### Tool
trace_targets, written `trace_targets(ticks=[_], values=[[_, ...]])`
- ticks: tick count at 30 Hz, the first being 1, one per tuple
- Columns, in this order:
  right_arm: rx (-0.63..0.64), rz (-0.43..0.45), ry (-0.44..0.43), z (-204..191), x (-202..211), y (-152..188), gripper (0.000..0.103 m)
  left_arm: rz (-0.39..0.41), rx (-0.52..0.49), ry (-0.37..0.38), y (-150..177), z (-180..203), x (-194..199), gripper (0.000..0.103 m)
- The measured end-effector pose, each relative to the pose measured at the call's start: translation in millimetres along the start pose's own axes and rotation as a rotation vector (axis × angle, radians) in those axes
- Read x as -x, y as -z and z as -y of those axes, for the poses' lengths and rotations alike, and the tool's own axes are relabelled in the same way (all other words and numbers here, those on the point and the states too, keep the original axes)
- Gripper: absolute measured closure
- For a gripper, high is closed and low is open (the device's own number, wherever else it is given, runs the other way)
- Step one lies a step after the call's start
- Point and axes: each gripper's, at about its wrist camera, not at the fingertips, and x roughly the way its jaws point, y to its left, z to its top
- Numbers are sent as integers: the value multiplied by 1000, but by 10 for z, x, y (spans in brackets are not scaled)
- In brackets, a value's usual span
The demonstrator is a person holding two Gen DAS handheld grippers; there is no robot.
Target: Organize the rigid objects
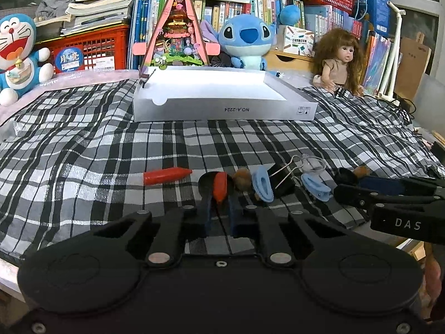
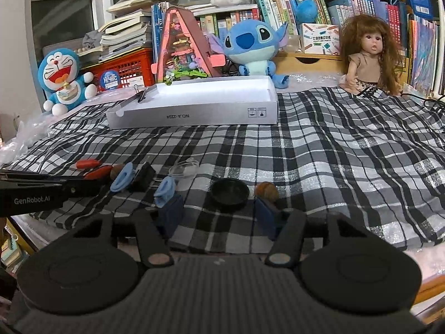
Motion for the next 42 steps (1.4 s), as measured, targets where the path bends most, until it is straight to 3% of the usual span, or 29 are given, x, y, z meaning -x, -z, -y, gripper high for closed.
trace_targets(ticks=[7, 13, 18, 19, 36, 42], values=[[-18, 8, 9, 21, -40, -47, 35, 50, -15, -11, -62, 31, 34, 90], [-35, 15, 34, 60, -97, -78, 35, 31, -7, -13, -85, 21, -75, 94], [-29, 10, 48, 67, -135, -91, 65, 46, 9, -4, -100, 15, -1, 94], [-27, 9, 50, 62, -137, -94, 66, 52, 8, -7, -104, 16, 16, 94], [1, 46, 40, 1, -70, -185, 66, 97, 36, -26, -240, -92, 175, 94], [-20, 33, 33, 19, -99, -259, 66, 102, 50, -19, -431, -172, 127, 94]])
